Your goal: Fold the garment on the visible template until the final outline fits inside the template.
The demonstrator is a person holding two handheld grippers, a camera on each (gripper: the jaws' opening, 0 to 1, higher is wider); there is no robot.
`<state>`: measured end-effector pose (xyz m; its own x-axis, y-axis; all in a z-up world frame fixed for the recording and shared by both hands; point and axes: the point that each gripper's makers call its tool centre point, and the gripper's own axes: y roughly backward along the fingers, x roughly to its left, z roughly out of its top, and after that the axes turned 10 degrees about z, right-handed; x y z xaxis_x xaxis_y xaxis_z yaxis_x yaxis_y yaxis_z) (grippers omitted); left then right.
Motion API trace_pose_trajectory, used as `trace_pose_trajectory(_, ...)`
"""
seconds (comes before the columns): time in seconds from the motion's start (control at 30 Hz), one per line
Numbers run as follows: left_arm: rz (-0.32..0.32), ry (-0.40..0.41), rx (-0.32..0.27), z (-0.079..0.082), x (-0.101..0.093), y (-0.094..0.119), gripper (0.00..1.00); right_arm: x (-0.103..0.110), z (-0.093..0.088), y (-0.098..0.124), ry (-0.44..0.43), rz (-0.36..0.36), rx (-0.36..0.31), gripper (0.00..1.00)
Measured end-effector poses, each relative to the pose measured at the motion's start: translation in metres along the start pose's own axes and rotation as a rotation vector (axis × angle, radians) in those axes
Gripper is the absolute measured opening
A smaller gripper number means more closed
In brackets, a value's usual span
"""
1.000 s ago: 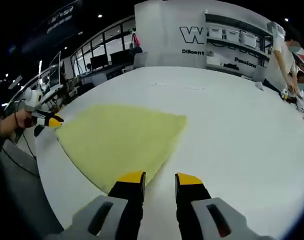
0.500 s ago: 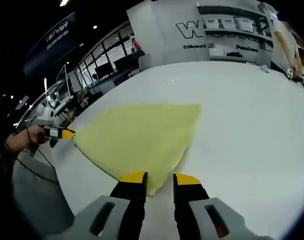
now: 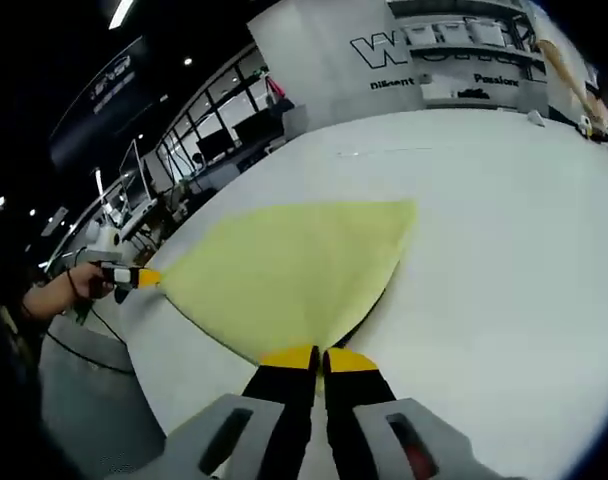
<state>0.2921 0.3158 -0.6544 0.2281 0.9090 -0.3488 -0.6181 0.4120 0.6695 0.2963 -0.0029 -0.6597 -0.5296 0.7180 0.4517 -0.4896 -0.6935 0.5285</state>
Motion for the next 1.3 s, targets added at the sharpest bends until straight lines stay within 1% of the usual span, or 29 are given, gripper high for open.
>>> trace_pose_trajectory(0.03, 0.0, -0.001, -0.003, 0.001, 0.001, 0.001, 0.0, 0.0, 0.0, 0.0, 0.004, 0.0, 0.002, 0.0)
trace_pose_trajectory(0.1, -0.014, 0.017, 0.011, 0.003, 0.001, 0.005, 0.0, 0.001, 0.002, 0.003, 0.0, -0.003, 0.004, 0.0)
trace_pose_trajectory(0.13, 0.006, 0.003, -0.012, 0.008, 0.005, 0.006, 0.0, 0.001, 0.004, 0.004, -0.007, 0.004, 0.006, 0.0)
trace_pose_trajectory(0.17, 0.009, -0.011, -0.013, 0.009, 0.005, 0.007, 0.0, 0.002, 0.005, 0.005, -0.011, 0.007, 0.006, 0.0)
trace_pose_trajectory(0.2, 0.019, -0.046, -0.016, 0.011, 0.007, 0.008, 0.0, 0.003, 0.007, 0.007, -0.013, 0.006, 0.0, 0.0)
trace_pose_trajectory(0.23, 0.044, -0.122, -0.032, 0.014, 0.01, 0.008, 0.0, 0.003, 0.008, 0.008, -0.012, 0.007, -0.003, 0.0)
trace_pose_trajectory(0.3, 0.059, -0.227, -0.005, 0.01, 0.009, 0.008, 0.0, 0.004, 0.009, 0.009, -0.006, 0.0, 0.009, 0.0)
trace_pose_trajectory(0.33, 0.071, -0.274, 0.009, 0.008, 0.009, 0.008, 0.0, 0.002, 0.006, 0.01, 0.008, -0.017, 0.03, 0.0)
trace_pose_trajectory(0.37, 0.078, -0.347, 0.019, 0.007, 0.008, 0.006, 0.0, 0.0, 0.004, 0.01, 0.04, -0.027, 0.053, 0.0)
trace_pose_trajectory(0.4, 0.09, -0.362, 0.032, 0.005, 0.008, 0.005, 0.0, -0.002, 0.001, 0.01, 0.064, -0.044, 0.081, 0.0)
trace_pose_trajectory(0.43, 0.097, -0.358, 0.034, 0.004, 0.007, 0.004, 0.0, -0.006, -0.006, 0.01, 0.079, -0.075, 0.123, 0.0)
trace_pose_trajectory(0.47, 0.092, -0.355, 0.033, 0.004, 0.006, 0.003, 0.0, -0.006, -0.012, 0.008, 0.074, -0.076, 0.15, 0.0)
trace_pose_trajectory(0.53, 0.121, -0.397, 0.039, 0.003, 0.011, 0.003, 0.0, -0.007, -0.013, 0.006, 0.056, -0.083, 0.14, 0.0)
trace_pose_trajectory(0.67, 0.127, -0.409, 0.045, -0.002, 0.011, 0.003, 0.0, -0.008, -0.014, 0.007, 0.08, -0.099, 0.157, 0.0)
trace_pose_trajectory(0.7, 0.133, -0.412, 0.048, -0.003, 0.012, 0.003, 0.0, -0.009, -0.015, 0.006, 0.104, -0.105, 0.171, 0.0)
trace_pose_trajectory(0.83, 0.139, -0.419, 0.047, -0.005, 0.012, 0.002, 0.0, -0.01, -0.016, 0.006, 0.112, -0.11, 0.176, 0.0)
trace_pose_trajectory(0.87, 0.123, -0.381, 0.048, -0.007, 0.01, 0.003, 0.0, -0.01, -0.016, 0.006, 0.111, -0.108, 0.176, 0.0)
trace_pose_trajectory(0.9, 0.111, -0.359, 0.056, -0.009, 0.009, 0.003, 0.0, -0.011, -0.015, 0.006, 0.11, -0.115, 0.171, 0.0)
trace_pose_trajectory(0.93, 0.12, -0.346, 0.036, -0.006, 0.01, 0.004, 0.0, -0.01, -0.015, 0.006, 0.12, -0.115, 0.171, 0.0)
trace_pose_trajectory(0.97, 0.128, -0.337, 0.004, -0.002, 0.012, 0.006, 0.01, -0.009, -0.014, 0.007, 0.126, -0.114, 0.17, 0.0)
trace_pose_trajectory(1.03, 0.153, -0.338, 0.006, 0.0, 0.015, 0.011, 0.03, -0.008, -0.013, 0.008, 0.118, -0.115, 0.17, 0.0)
trace_pose_trajectory(1.07, 0.167, -0.329, 0.001, 0.002, 0.018, 0.017, 0.01, -0.012, -0.013, 0.011, 0.107, -0.143, 0.18, 0.0)
trace_pose_trajectory(1.1, 0.167, -0.319, 0.008, 0.001, 0.018, 0.018, 0.01, -0.016, -0.012, 0.014, 0.118, -0.17, 0.176, 0.0)
trace_pose_trajectory(1.13, 0.192, -0.279, 0.023, 0.0, 0.021, 0.023, 0.01, -0.019, -0.01, 0.016, 0.124, -0.186, 0.173, 0.0)
trace_pose_trajectory(1.17, 0.208, -0.285, -0.009, 0.006, 0.022, 0.025, 0.02, -0.025, -0.008, 0.022, 0.11, -0.223, 0.165, 0.0)
trace_pose_trajectory(1.2, 0.224, -0.307, -0.054, 0.014, 0.023, 0.028, 0.05, -0.027, -0.005, 0.027, 0.11, -0.236, 0.157, 0.0)
trace_pose_trajectory(1.23, 0.228, -0.303, -0.057, 0.014, 0.022, 0.031, 0.12, -0.028, -0.002, 0.03, 0.109, -0.245, 0.137, 0.0)
trace_pose_trajectory(1.27, 0.238, -0.284, -0.07, 0.018, 0.021, 0.034, 0.16, -0.03, 0.002, 0.032, 0.103, -0.257, 0.119, 0.02)
trace_pose_trajectory(1.3, 0.244, -0.272, -0.084, 0.021, 0.021, 0.035, 0.16, -0.03, 0.004, 0.034, 0.1, -0.264, 0.108, 0.04)
